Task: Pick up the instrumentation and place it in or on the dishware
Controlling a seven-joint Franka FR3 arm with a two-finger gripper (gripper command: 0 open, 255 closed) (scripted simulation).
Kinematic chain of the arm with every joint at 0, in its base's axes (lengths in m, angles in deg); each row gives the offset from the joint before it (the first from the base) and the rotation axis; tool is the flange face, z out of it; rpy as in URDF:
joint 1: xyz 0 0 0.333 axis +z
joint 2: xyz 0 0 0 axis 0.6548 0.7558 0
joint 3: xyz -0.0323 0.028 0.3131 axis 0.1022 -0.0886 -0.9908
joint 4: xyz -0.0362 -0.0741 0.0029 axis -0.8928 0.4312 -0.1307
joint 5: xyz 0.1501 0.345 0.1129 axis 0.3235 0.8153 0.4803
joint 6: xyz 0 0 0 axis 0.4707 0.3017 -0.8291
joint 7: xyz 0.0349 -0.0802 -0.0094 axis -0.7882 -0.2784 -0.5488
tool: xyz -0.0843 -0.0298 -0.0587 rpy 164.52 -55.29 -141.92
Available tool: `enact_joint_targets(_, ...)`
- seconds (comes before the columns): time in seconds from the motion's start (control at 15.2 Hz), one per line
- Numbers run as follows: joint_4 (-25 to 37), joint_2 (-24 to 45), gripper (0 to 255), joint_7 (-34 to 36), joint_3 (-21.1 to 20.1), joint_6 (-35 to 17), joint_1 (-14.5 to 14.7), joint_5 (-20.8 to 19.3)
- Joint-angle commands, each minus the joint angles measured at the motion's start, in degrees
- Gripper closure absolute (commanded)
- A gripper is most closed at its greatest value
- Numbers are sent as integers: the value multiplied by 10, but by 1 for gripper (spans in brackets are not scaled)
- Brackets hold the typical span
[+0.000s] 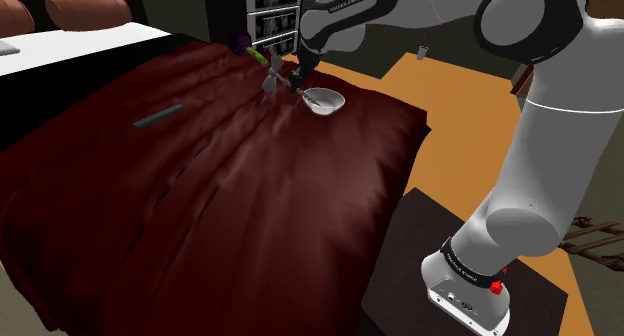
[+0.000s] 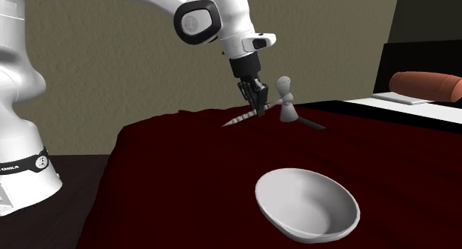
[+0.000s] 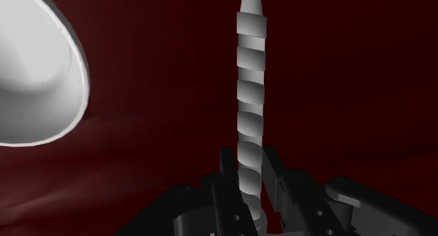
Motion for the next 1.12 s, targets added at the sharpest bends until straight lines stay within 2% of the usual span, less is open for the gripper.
enact_joint_targets(0.0, 17, 11, 255, -26, 3, 9, -17, 10)
enact_joint_targets(0.53, 130, 83, 255, -124, 15, 66, -96, 48)
enact_joint_targets(1.06, 305, 191, 255, -191, 21, 150, -175, 73)
